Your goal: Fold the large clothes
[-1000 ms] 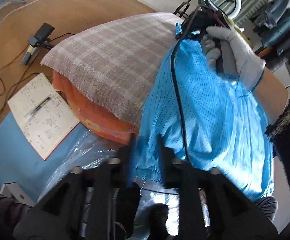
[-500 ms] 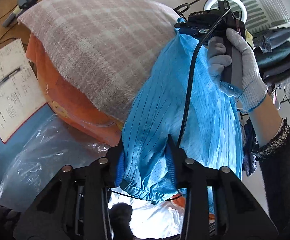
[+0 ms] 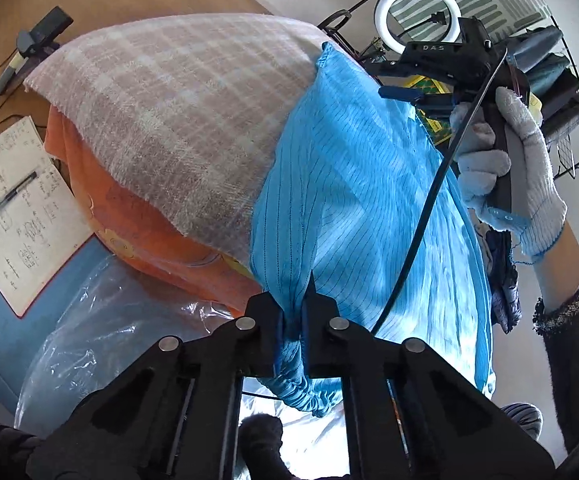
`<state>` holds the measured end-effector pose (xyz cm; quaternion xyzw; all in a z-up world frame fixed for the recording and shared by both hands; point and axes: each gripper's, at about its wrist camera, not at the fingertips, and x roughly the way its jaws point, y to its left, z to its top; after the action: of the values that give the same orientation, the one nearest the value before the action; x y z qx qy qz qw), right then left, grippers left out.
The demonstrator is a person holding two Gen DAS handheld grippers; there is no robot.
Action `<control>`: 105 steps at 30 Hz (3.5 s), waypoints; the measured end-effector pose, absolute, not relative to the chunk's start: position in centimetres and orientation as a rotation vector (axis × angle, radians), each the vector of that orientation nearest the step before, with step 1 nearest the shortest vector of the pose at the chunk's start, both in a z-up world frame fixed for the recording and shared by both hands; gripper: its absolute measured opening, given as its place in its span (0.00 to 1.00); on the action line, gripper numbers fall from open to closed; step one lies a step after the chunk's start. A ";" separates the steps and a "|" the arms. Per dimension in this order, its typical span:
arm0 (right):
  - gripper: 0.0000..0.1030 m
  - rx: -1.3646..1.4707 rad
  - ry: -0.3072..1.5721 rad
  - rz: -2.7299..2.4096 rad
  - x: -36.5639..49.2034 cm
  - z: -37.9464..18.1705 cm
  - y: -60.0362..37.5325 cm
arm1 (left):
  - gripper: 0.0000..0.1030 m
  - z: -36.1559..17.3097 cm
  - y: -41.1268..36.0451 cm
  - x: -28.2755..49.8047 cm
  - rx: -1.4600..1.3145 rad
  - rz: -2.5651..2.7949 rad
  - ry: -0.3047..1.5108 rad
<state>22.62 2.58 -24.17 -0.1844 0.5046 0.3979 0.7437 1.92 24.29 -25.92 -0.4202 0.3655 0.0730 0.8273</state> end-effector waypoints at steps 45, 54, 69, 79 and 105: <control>0.01 -0.406 1.043 0.706 27.7 -26.5 6.6 | 0.01 -19.1 16.4 3.7 -0.380 0.145 0.722; 0.01 -0.224 1.030 0.738 30.2 -22.7 0.5 | 0.01 -17.9 14.4 3.6 -0.340 0.116 0.708; 0.01 -0.314 1.059 0.821 27.9 -26.3 6.3 | 0.46 -22.2 21.6 2.3 -0.630 0.282 0.768; 0.34 -0.370 1.109 0.827 28.5 -27.4 7.5 | 0.03 -24.3 23.8 4.1 -0.740 0.228 0.782; 0.01 -0.594 0.968 0.646 29.4 -28.7 11.6 | 0.00 -20.4 17.8 4.2 -0.427 0.223 0.753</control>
<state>29.45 11.57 -28.73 -0.2763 0.4502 0.3006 0.7941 4.23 17.85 -20.38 -0.2065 0.3641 0.1080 0.9017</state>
